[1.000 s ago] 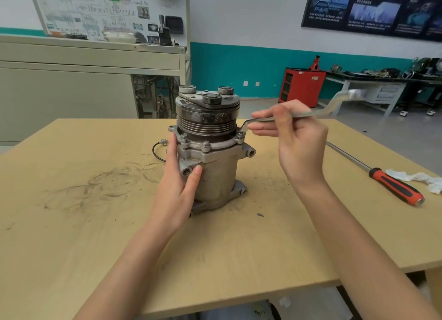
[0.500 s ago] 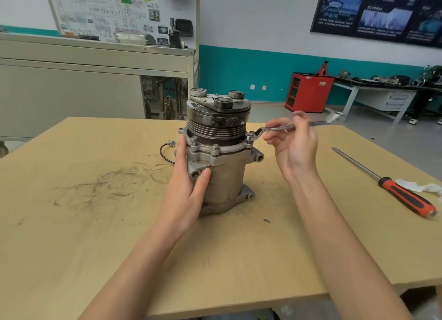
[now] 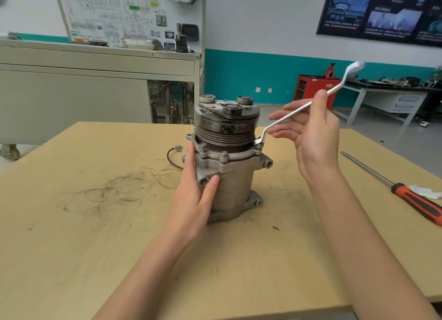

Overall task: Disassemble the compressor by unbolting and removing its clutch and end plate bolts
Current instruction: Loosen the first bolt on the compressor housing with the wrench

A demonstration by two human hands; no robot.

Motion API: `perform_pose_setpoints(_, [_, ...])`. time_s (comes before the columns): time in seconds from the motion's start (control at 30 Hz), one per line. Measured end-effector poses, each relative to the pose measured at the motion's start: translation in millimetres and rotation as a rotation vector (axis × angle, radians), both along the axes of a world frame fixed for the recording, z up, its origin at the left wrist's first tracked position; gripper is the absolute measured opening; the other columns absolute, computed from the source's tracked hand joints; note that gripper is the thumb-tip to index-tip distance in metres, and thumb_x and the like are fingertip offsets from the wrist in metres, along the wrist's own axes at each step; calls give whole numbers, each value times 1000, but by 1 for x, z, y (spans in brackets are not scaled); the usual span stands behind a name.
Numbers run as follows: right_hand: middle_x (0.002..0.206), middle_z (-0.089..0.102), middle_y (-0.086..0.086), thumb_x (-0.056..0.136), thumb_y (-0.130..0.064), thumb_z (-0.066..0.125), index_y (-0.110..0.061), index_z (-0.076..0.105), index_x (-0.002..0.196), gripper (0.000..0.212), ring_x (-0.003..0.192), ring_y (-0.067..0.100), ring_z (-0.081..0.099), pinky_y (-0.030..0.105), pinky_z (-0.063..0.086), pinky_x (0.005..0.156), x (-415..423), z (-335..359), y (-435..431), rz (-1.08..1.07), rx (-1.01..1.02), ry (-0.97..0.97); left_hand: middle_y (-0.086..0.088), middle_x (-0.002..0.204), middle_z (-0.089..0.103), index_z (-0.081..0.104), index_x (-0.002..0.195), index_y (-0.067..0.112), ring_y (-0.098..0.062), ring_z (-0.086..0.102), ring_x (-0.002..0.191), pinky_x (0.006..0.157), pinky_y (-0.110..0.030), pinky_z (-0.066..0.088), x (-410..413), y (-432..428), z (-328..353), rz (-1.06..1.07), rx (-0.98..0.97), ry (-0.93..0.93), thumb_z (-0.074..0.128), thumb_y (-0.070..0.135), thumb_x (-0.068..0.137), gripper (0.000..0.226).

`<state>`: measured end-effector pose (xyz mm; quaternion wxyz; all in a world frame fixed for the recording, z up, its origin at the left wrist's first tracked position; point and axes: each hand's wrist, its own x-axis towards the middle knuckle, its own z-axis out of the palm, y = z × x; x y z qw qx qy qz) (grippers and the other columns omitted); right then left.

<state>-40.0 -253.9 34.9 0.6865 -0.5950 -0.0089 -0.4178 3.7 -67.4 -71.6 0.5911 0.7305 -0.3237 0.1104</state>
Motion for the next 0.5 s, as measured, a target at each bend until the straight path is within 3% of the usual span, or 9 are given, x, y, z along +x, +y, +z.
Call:
perform_pose_setpoints(0.07, [63,69,6,104,-36,24,-8,57,80,49,50,22,66,21,51,43,-2,7,7,-59,-96,-3,50,137,8,-5,141,53,33,11,125,97,9,12,0,0,0,6,8,0,41,53,86,71])
perform_pose_setpoints(0.23, [60,67,4,105,-31,23,-10,53,81,44,46,18,63,20,48,41,-3,5,10,-114,-103,-25,52,135,8,-6,137,57,35,11,122,96,9,13,-1,0,0,7,17,-5,41,53,85,70])
perform_pose_setpoints(0.5, [55,65,3,105,-31,22,-9,52,75,47,38,15,54,19,41,37,14,15,7,-69,-158,-20,46,139,9,-6,140,54,34,10,124,96,9,12,1,0,-3,10,22,-10,45,43,94,70])
